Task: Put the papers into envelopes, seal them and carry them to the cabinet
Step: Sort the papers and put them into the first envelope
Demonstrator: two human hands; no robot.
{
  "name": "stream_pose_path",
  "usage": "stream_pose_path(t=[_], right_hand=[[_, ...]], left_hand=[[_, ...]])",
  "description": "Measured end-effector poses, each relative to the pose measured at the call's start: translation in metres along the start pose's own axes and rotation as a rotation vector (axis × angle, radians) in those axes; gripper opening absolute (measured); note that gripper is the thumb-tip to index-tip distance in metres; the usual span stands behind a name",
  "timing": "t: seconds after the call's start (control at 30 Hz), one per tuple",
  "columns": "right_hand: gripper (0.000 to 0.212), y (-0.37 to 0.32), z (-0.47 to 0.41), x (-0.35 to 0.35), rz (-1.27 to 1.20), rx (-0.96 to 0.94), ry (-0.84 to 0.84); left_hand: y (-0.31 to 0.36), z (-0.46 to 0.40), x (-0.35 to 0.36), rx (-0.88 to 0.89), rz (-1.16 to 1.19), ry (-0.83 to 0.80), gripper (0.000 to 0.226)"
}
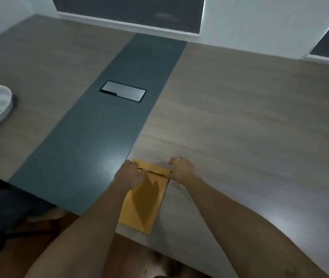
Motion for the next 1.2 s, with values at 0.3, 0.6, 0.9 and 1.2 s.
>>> stream_pose_path(t=[0.3,0.6,0.9,1.2], right_hand=[[0.025,-0.009,-0.011,0.018,0.052,-0.088,0.131],[0.025,0.079,0.013,-0.017,-0.113,0.047,0.202],[0.040,0.237,0.102,-0.043,-0.244,0.281,0.357],[0.023,0.339,0.169,-0.045,-0.547,0.580,0.583]], left_hand=[[-0.023,-0.006,0.024,-0.023,-0.060,0.055,0.046],[0.063,0.009,0.041,0.312,-0.277,0.088,0.039],[0.216,0.055,0.107,0.673,-0.271,0.084,0.040],[0.312,0.082,0.134,0.641,-0.361,0.059,0.088]])
Point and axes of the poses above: each hand's wrist, its own z-axis away from the middle knuckle, its own x-axis out of the palm, y = z × x, the point moved 8 cm from there along -z, towards the middle knuckle, and after that the axes turned 10 degrees about -z, right-handed, at the moved point
